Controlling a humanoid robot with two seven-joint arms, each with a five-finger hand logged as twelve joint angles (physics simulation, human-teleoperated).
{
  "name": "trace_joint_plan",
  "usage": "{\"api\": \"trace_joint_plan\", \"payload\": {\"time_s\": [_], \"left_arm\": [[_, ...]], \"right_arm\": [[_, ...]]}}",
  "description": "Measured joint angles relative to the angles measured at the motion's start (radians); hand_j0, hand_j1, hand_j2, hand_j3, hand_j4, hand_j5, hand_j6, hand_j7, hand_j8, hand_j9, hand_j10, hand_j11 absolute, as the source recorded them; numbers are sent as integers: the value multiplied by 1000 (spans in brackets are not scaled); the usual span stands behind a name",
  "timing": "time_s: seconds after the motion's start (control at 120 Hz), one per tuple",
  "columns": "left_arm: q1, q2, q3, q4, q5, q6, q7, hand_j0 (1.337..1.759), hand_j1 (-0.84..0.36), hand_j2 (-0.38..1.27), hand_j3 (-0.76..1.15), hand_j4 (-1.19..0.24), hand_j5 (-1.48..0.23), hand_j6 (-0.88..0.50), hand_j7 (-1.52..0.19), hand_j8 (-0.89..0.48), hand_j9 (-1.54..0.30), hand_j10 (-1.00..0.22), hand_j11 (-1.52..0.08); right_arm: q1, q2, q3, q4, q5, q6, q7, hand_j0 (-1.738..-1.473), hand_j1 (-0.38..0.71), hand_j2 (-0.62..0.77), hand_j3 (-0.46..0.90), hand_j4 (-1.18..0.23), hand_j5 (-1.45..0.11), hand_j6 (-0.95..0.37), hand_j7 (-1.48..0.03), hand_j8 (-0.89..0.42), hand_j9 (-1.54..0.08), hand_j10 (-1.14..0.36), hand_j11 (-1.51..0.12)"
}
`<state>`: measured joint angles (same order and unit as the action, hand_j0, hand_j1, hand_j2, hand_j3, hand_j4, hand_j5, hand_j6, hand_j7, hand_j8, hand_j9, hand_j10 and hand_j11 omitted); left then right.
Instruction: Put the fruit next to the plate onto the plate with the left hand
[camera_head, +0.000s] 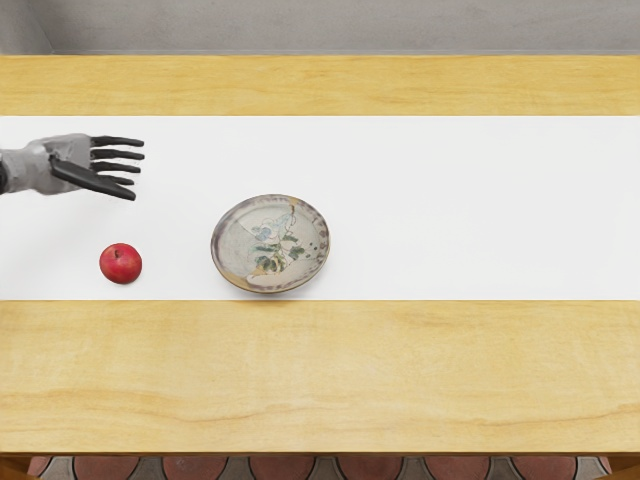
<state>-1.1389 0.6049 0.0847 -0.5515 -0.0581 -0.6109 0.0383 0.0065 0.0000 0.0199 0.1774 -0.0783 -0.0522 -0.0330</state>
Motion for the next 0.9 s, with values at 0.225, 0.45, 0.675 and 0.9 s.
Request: {"api": "trace_joint_plan", "payload": {"time_s": [0.225, 0.45, 0.675, 0.9], "left_arm": [[-47, 13, 2, -25, 14, 0, 2, 1658, 52, 51, 0, -249, -323, -249, -323, -248, -323, -248, -323], [-160, 59, 3, -88, 241, 0, 10, 1658, 52, 51, 0, -249, -323, -249, -323, -249, -323, -249, -323], [-183, 229, 3, -318, 431, 0, 78, 1658, 52, 51, 0, -250, -323, -250, -323, -250, -323, -249, -323], [-358, 322, 171, -716, 472, 138, 123, 1658, 53, 51, 0, -251, -323, -251, -323, -251, -323, -250, -323]], "right_arm": [[-11, 0, 0, 0, -3, 1, -4, -1658, -318, -5, 0, -26, -34, -26, -34, -26, -34, -26, -34], [-22, 0, 0, 1, -2, 1, -8, -1658, -318, -5, 0, -26, -34, -26, -34, -26, -34, -26, -34], [-23, 0, 0, 1, -2, 1, -8, -1658, -318, -5, 0, -26, -34, -26, -34, -26, -34, -26, -34], [-23, 0, 0, 1, -2, 1, -8, -1658, -318, -5, 0, -26, -34, -26, -34, -26, -34, -26, -34]]}}
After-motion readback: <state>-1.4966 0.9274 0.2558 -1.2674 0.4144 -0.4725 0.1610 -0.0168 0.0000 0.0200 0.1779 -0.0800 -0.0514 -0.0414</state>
